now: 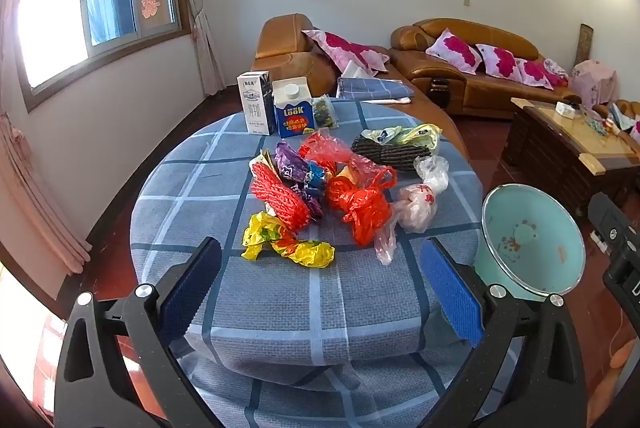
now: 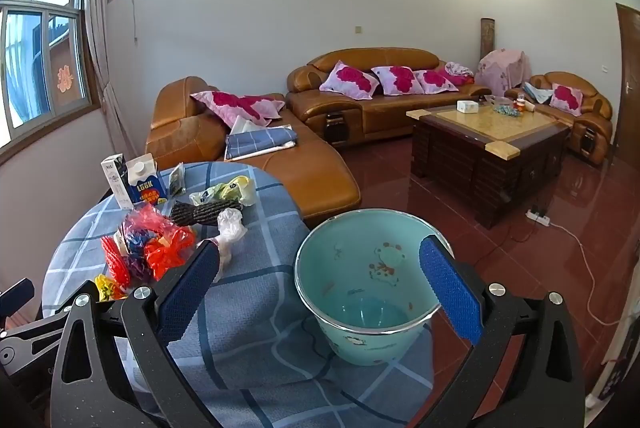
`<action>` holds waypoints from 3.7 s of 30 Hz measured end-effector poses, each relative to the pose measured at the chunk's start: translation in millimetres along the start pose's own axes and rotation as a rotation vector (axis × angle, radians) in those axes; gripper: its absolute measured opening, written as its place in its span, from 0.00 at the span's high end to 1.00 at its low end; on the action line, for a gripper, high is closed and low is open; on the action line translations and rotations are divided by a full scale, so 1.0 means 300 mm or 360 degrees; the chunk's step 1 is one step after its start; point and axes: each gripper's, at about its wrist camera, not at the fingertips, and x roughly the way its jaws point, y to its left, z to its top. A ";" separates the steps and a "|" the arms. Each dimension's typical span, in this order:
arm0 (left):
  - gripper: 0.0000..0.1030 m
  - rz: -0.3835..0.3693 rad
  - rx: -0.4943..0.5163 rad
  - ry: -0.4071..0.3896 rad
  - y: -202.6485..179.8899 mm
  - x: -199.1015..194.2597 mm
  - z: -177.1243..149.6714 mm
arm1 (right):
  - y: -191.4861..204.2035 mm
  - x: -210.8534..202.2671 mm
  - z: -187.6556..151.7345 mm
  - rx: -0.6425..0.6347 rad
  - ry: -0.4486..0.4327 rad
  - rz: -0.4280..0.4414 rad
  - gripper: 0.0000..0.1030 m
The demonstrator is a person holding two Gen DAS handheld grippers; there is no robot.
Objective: Collect trash
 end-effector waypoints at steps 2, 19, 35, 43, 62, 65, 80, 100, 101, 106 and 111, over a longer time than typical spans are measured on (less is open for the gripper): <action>0.06 0.0000 0.0002 0.0003 0.000 0.006 0.001 | -0.001 0.000 0.000 0.0001 0.0002 0.0000 0.05; 0.06 0.0000 0.0003 0.0012 -0.004 0.017 -0.004 | -0.012 0.007 0.000 0.0000 0.0001 0.0002 0.05; 0.06 0.0057 -0.0073 0.0196 0.124 0.231 -0.057 | 0.018 0.129 -0.034 -0.0047 0.0073 0.0000 0.05; 0.06 0.0072 -0.0189 0.0263 0.277 0.358 -0.072 | 0.110 0.261 -0.046 -0.0128 0.0160 0.0067 0.19; 0.29 -0.0083 -0.0186 0.0346 0.275 0.553 -0.014 | 0.293 0.618 -0.036 -0.0067 0.0500 0.0265 0.33; 0.49 -0.0173 -0.0165 0.0338 0.255 0.553 -0.008 | 0.296 0.653 -0.051 -0.0010 0.0579 0.0374 0.59; 0.76 -0.0153 -0.0135 0.0186 0.281 0.399 0.004 | 0.223 0.456 0.003 0.0052 0.0391 0.0562 0.89; 0.76 -0.0072 -0.0021 -0.0009 0.156 0.199 0.092 | 0.115 0.238 0.062 0.0038 0.0136 0.0540 0.89; 0.76 -0.0068 -0.0011 -0.0015 0.143 0.190 0.096 | 0.104 0.229 0.064 0.0048 0.0126 0.0539 0.89; 0.76 -0.0084 0.0032 -0.0045 0.084 0.160 0.116 | 0.044 0.204 0.065 0.0058 0.0089 0.0479 0.89; 0.76 -0.0117 0.0082 -0.0081 0.007 0.134 0.129 | -0.024 0.182 0.068 0.0078 0.0062 0.0421 0.89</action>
